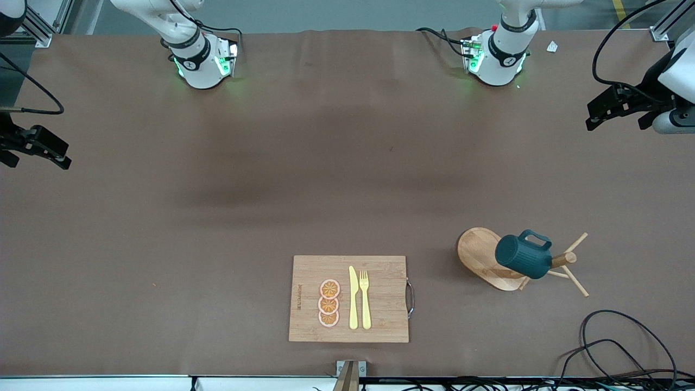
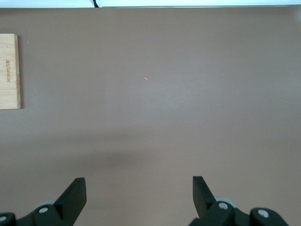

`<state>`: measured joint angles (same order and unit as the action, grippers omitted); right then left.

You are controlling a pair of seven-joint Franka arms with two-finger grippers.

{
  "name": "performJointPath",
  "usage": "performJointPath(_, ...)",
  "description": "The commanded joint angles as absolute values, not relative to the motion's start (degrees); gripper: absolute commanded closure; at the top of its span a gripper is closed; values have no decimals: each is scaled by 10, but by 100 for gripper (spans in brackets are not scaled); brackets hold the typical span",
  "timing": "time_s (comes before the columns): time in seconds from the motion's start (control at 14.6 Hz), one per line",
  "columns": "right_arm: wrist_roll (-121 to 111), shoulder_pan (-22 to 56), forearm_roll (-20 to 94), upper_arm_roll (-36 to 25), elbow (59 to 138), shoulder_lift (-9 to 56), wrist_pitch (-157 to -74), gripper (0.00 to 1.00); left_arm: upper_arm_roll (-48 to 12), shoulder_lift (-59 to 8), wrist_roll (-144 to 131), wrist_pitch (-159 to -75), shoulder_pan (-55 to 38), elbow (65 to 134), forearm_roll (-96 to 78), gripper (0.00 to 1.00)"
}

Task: Transfer cup from left to right arm and place
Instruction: 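Move the left gripper toward the teal mug on the wooden stand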

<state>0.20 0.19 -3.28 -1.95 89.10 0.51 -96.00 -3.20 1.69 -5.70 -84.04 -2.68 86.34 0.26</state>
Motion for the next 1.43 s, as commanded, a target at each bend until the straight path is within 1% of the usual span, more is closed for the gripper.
performJointPath(0.0,-2,-5,-25,-17,895,2,-965,0,-32,24,-49,-838,-22,865,4,0)
performJointPath(0.2,-2,-4,-25,-17,895,1,-962,0,-29,18,-49,-839,-19,864,4,0)
performJointPath(0.34,-2,-4,-25,-17,895,2,-965,0,-28,-9,-47,-850,-20,856,2,0)
performJointPath(0.41,-3,-4,-25,-17,896,2,-965,0,-28,-20,-59,-868,-21,855,1,0)
performJointPath(0.55,-2,-4,-25,-17,896,2,-966,0,-28,-34,-62,-935,-22,860,-3,0)
performJointPath(0.82,-2,-4,-25,-17,896,2,-964,0,-32,-90,-150,-992,-28,856,-8,0)
performJointPath(1.02,-2,-6,-25,-17,896,3,-965,0,-31,-133,-286,-1039,-28,857,-55,0)
performJointPath(1.23,-2,-5,-25,-17,896,3,-963,0,-32,-139,-399,-1082,-26,879,-62,0)
performJointPath(1.37,-2,-5,-25,-17,897,3,-964,0,-32,-130,-445,-1134,-19,923,-67,0)
